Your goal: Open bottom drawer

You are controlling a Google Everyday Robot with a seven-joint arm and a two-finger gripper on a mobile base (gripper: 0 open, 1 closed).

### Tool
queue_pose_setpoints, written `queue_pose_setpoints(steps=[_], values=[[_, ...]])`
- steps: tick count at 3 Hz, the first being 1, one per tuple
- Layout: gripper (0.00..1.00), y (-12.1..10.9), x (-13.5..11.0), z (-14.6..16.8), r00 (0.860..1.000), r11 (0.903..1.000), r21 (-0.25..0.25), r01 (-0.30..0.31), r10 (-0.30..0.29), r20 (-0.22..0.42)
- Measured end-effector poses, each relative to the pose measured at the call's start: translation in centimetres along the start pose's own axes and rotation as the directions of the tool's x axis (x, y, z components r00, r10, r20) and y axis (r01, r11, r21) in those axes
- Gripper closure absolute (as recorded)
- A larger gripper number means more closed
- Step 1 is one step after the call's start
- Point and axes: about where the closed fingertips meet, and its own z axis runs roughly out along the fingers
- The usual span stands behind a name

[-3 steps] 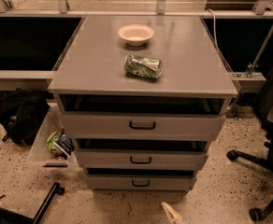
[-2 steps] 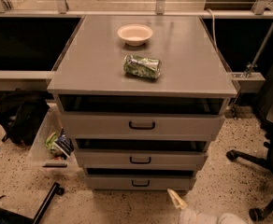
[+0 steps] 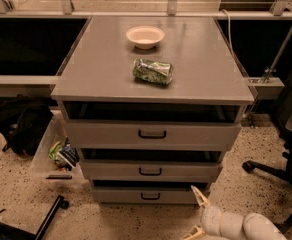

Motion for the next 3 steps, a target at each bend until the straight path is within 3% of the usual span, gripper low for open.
queue_pose_setpoints(steps=[2,3], values=[[0.0,-0.8,1.2,1.1,0.999,0.9993,-0.016,-0.034,0.033,-0.012],[0.0,-1.0,2.5,1.6,0.996,0.9991,0.004,-0.042,0.042,-0.079]])
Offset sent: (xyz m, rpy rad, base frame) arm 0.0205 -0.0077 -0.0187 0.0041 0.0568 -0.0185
